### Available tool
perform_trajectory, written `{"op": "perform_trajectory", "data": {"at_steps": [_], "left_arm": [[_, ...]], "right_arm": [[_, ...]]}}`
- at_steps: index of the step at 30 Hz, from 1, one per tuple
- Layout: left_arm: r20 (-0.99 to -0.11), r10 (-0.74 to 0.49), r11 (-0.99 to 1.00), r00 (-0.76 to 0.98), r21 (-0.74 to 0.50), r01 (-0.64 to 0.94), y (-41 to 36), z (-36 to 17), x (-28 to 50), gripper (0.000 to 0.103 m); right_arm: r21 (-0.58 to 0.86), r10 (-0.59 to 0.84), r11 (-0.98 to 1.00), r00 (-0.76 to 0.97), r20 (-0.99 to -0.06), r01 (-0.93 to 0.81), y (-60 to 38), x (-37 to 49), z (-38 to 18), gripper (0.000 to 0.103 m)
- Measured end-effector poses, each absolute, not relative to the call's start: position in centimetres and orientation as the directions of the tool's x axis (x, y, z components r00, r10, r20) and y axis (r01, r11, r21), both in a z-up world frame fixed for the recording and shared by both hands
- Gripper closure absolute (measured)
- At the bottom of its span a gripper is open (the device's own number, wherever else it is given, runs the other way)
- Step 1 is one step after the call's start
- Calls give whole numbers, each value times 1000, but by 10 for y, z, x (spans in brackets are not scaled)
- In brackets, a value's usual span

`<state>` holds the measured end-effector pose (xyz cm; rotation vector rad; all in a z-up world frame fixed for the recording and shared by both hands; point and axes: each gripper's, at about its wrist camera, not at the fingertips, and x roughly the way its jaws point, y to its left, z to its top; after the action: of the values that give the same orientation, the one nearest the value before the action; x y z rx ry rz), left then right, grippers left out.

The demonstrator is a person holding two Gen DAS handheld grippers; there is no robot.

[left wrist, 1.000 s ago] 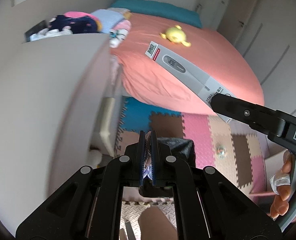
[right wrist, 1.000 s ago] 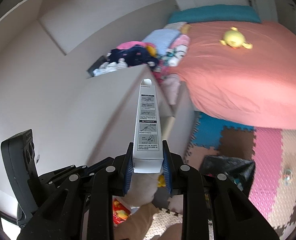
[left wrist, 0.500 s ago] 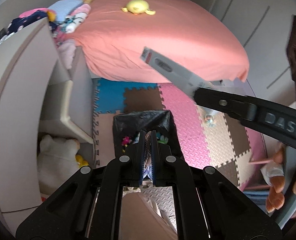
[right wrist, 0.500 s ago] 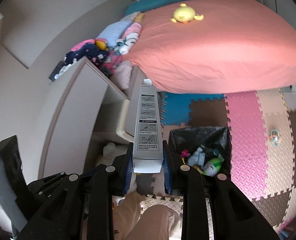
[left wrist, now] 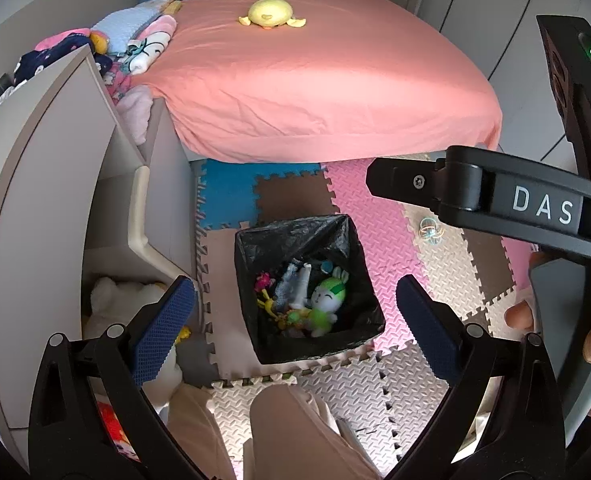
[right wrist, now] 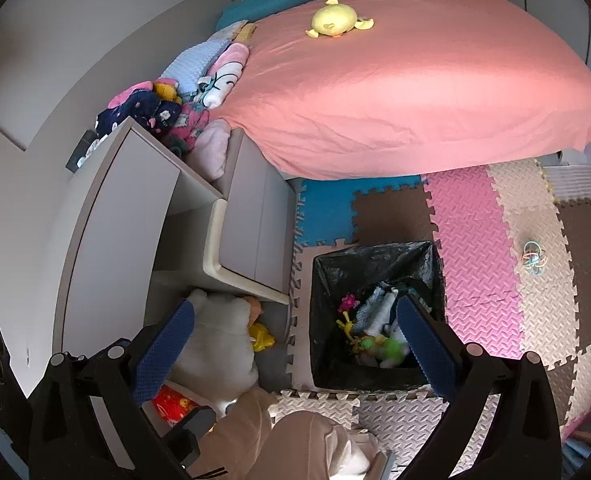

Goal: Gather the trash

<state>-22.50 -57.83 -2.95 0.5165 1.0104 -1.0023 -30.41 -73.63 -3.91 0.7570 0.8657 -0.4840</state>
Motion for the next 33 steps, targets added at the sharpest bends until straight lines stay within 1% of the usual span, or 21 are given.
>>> {"op": "perform_trajectory", "data": {"at_steps": [11,18,26,33], "left_arm": [[-868,-465,500,173,-97,860,-560,-16,-216,6],[-849,-467,567,247,-73,821,-528,3,-190,6],[-826,-418,676,377,-6,736,-453,32,-142,6],[-811,-355,798,465,-4,602,-369,44,-100,6]], "right_arm": [[374,-87,677,573,-815,634,-716,-285,-20,2],[352,-80,742,597,-798,570,-685,-251,7,2],[338,-23,832,635,-772,440,-624,-188,41,2],[319,60,900,641,-765,297,-548,-127,56,2]]}}
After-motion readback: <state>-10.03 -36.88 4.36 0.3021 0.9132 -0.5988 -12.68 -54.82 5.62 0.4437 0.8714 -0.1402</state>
